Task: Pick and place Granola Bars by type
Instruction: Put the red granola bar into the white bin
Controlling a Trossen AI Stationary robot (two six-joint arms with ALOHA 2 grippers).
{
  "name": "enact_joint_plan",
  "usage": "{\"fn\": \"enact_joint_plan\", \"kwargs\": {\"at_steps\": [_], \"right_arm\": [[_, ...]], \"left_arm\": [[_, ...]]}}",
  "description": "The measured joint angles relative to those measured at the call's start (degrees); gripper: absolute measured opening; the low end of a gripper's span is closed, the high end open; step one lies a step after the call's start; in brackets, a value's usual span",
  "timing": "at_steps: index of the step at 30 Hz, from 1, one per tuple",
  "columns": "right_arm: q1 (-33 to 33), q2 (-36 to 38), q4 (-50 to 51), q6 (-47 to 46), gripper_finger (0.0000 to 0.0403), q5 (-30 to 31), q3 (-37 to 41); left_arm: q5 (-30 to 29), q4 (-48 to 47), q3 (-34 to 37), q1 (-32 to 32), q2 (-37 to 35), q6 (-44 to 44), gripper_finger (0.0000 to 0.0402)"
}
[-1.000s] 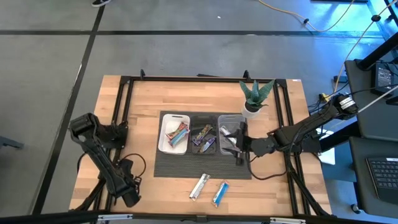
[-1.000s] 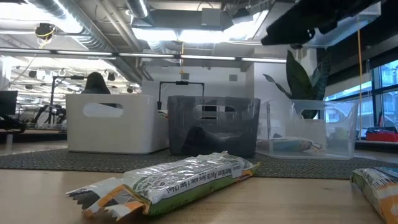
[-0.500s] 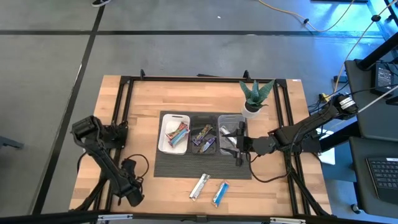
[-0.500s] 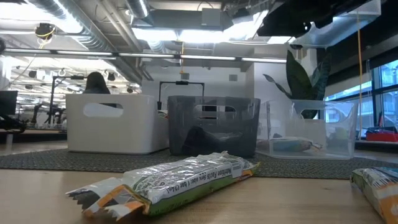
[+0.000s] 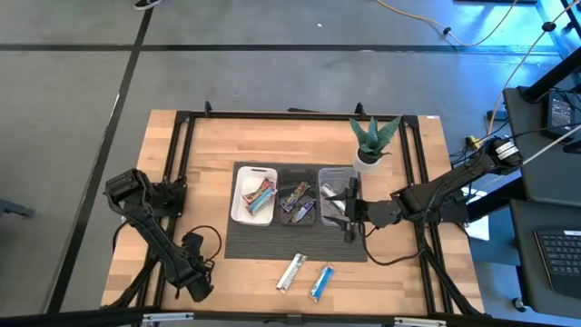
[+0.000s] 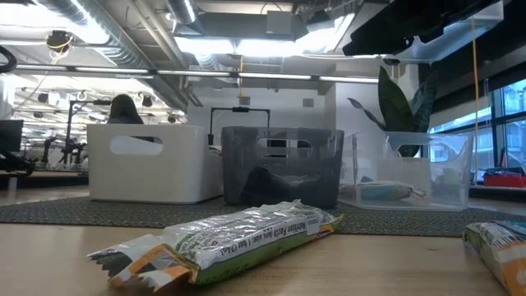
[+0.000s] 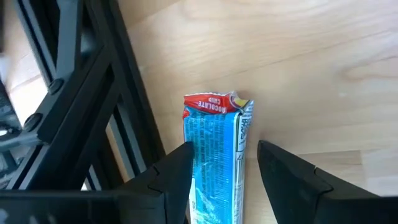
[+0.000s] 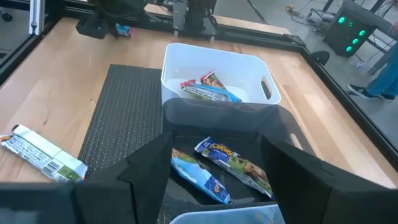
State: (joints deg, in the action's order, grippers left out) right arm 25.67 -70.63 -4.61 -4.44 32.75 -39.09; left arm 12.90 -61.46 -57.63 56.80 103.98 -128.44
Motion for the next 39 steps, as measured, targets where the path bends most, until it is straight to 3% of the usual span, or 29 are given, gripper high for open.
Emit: {"fn": "enact_joint_plan", "kwargs": {"at_steps": [4, 13, 33, 39], "right_arm": [[0.0, 0.0, 0.04, 0.0, 0.0248, 0.0, 0.0], [0.0, 0.0, 0.17, 0.17, 0.0248, 0.0, 0.0], [0.0, 0.0, 0.19, 0.21, 0.0248, 0.02, 0.0], [0.0, 0.0, 0.17, 0.32, 0.0248, 0.07, 0.0]], "left_arm": [[1.11, 0.23, 0.0, 0.0, 0.09, 0.01, 0.0175], [-3.61, 4.33, -0.17, -1.31, -0.11, -1.07, 0.0164], [-2.55, 4.65, -1.45, -2.82, 0.13, 4.65, 0.0159], [-6.43, 6.72, -3.5, -3.73, 0.09, 6.25, 0.0157]]}}
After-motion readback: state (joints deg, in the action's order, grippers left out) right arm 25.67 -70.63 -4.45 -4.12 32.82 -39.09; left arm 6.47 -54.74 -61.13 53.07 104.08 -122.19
